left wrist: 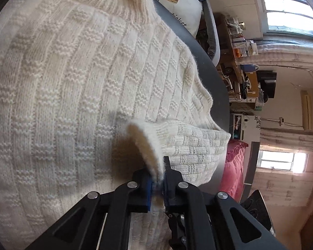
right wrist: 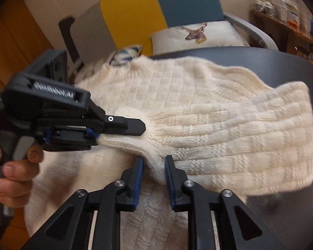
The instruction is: Fold clothes
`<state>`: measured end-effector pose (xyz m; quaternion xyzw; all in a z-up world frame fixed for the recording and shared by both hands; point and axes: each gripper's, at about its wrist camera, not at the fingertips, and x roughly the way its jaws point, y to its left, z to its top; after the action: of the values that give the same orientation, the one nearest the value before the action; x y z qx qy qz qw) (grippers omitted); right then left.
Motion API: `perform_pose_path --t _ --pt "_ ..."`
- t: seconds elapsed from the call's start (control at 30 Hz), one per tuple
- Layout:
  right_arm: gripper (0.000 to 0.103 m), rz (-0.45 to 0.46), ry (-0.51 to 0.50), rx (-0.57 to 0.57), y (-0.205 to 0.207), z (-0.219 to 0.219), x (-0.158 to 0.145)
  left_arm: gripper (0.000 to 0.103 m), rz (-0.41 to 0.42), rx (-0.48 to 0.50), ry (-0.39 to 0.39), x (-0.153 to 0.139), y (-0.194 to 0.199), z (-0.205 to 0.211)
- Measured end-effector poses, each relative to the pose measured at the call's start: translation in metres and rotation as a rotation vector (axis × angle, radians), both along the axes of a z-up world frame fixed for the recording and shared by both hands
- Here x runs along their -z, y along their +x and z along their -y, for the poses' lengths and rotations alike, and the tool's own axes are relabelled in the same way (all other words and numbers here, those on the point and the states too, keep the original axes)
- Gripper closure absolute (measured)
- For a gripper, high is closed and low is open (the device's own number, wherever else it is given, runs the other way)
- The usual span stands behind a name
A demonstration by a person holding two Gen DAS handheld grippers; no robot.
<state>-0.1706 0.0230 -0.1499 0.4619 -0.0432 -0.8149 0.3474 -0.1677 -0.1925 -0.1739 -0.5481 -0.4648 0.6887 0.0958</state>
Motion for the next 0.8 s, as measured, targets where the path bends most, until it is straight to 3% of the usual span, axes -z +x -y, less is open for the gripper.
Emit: perform_pose_path --t 0.07,0.13,0.23,0.37,0.5,0.7,0.8 --pt "0.079 0.031 -0.153 0.081 0.004 -0.035 -0.008 0.096 -0.014 0.007 -0.026 -0.006 0.0 -0.001" --pt "0.075 0.079 -0.288 0.166 0.011 -0.075 -0.008 0.096 -0.058 0.015 -0.031 -0.03 -0.003 -0.002" --pt "0.072 0.089 -0.269 0.278 0.024 -0.114 -0.002 0.096 -0.144 0.044 -0.022 -0.079 -0.014 -0.011" --pt "0.077 0.152 -0.301 0.335 0.028 -0.138 0.012 0.096 -0.269 0.086 -0.044 -0.15 -0.035 -0.033" --pt "0.08 0.215 -0.399 0.417 0.015 -0.148 0.023 0.096 -0.378 0.122 -0.124 -0.209 -0.049 -0.053" --pt "0.073 0.415 -0.616 0.567 -0.008 -0.151 0.051 0.096 -0.451 0.161 -0.247 -0.256 -0.061 -0.062" --pt "0.071 0.447 -0.653 0.58 -0.017 -0.142 0.055 0.096 -0.484 0.154 -0.271 -0.27 -0.064 -0.058"
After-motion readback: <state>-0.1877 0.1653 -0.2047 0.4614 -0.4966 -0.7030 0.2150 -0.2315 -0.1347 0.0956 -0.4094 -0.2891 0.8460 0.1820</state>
